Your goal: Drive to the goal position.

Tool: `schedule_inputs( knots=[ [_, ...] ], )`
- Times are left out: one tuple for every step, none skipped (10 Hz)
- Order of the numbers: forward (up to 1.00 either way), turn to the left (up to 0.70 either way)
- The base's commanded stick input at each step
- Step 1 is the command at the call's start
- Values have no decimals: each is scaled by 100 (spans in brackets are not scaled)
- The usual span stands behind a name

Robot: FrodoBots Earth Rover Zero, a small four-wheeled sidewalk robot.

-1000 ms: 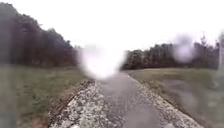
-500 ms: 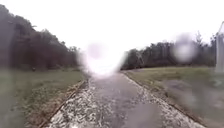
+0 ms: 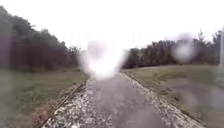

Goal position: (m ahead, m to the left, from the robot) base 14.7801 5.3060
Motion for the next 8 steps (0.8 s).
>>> schedule_inputs(
  knots=[
    [70,0],
    [70,0],
    [70,0],
    [70,0],
    [70,0],
    [70,0],
    [70,0],
    [70,0]
  ],
)
